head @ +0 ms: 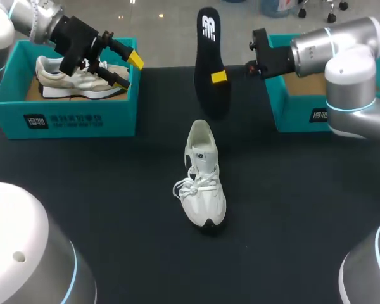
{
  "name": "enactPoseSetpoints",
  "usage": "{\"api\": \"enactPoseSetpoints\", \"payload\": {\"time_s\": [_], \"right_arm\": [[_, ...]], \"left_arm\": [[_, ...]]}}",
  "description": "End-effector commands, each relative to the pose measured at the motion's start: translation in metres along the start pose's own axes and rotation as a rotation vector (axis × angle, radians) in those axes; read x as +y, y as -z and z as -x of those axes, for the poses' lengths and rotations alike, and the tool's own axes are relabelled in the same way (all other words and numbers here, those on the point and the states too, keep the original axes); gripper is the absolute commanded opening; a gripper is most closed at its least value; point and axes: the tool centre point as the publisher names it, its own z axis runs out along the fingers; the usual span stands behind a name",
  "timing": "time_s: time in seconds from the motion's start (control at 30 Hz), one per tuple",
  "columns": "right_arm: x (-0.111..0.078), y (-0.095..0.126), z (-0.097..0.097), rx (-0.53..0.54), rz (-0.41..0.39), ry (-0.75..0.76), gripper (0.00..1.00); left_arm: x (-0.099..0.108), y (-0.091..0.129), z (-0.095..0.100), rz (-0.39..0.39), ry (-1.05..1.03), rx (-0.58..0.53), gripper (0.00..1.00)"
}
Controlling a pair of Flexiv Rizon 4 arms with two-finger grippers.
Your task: Take the shoe out of the shoebox, open the shoe tongue, remove and reinsert the insole, then place the shoe into the shoebox
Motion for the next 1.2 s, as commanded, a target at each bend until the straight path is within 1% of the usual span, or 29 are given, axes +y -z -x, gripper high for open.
{"api": "enactPoseSetpoints", "payload": {"time_s": [0.03,0.27,0.37,0.43,0.5,0.6,0.8,0.87,1.0,1.1,1.17,1.2], "right_arm": [[0.002,0.0,0.0,0.0,-0.005,-0.001,0.0],[0.002,0.0,0.0,0.0,-0.005,-0.001,0.0],[-0.006,-0.012,0.004,0.003,0.042,-0.004,0.0],[-0.01,-0.016,0.005,-0.021,0.065,-0.013,0.0],[-0.013,-0.019,0.004,-0.036,0.108,-0.02,0.0],[-0.02,-0.023,0.004,-0.048,0.137,-0.016,0.0],[-0.031,-0.035,-0.001,-0.031,0.142,-0.021,0.0],[-0.034,-0.035,-0.002,-0.033,0.139,-0.02,0.0],[-0.038,-0.023,-0.001,-0.034,0.15,-0.007,0.0],[-0.04,-0.017,0.001,-0.029,0.121,0.006,0.0],[-0.042,-0.015,0.004,-0.025,0.124,0.002,0.0],[-0.042,-0.015,0.005,-0.022,0.107,-0.007,0.0]], "left_arm": [[0.0,0.001,0.0,-0.001,0.0,0.003,1.0],[0.0,0.001,0.0,-0.001,0.0,0.003,1.0],[0.0,0.001,0.0,-0.001,0.0,0.003,1.0],[0.0,0.001,0.0,-0.001,0.0,0.003,1.0],[0.0,0.001,0.0,-0.001,0.0,0.003,1.0],[0.0,0.001,0.0,-0.001,0.0,0.003,1.0],[0.0,0.001,0.0,-0.001,0.0,0.003,1.0],[0.0,0.001,0.0,-0.001,0.0,0.003,1.0],[0.0,0.001,0.0,-0.001,0.0,0.003,1.0],[0.0,0.001,0.0,-0.001,0.0,0.003,1.0],[0.0,0.001,0.0,-0.001,0.0,0.003,1.0],[0.0,0.001,0.0,-0.001,0.0,0.003,1.0]]}}
